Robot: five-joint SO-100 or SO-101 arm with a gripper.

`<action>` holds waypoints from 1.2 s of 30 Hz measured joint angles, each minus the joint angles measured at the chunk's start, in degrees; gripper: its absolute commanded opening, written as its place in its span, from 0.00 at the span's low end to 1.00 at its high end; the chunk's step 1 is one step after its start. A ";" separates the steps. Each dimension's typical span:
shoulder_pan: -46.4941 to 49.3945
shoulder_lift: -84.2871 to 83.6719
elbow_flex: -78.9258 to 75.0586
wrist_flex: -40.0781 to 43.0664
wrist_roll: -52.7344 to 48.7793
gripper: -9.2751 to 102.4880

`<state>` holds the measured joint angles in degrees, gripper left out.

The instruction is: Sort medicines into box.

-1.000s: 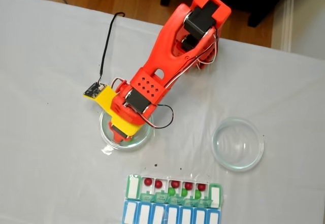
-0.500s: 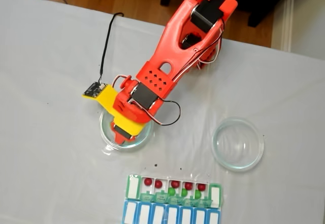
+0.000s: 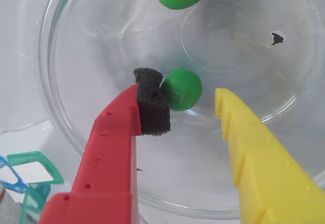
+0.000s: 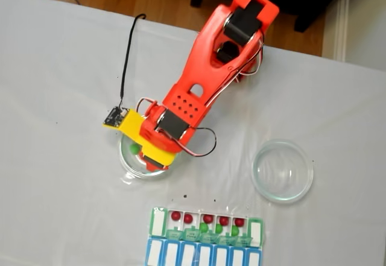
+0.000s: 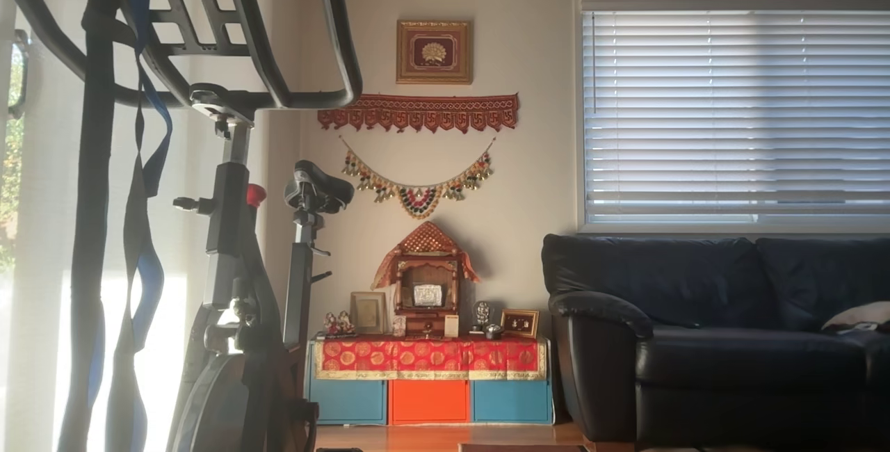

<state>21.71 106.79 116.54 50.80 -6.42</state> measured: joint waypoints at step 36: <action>-2.11 -2.11 -0.97 1.67 -8.96 0.18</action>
<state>19.60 104.68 115.58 52.47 -15.38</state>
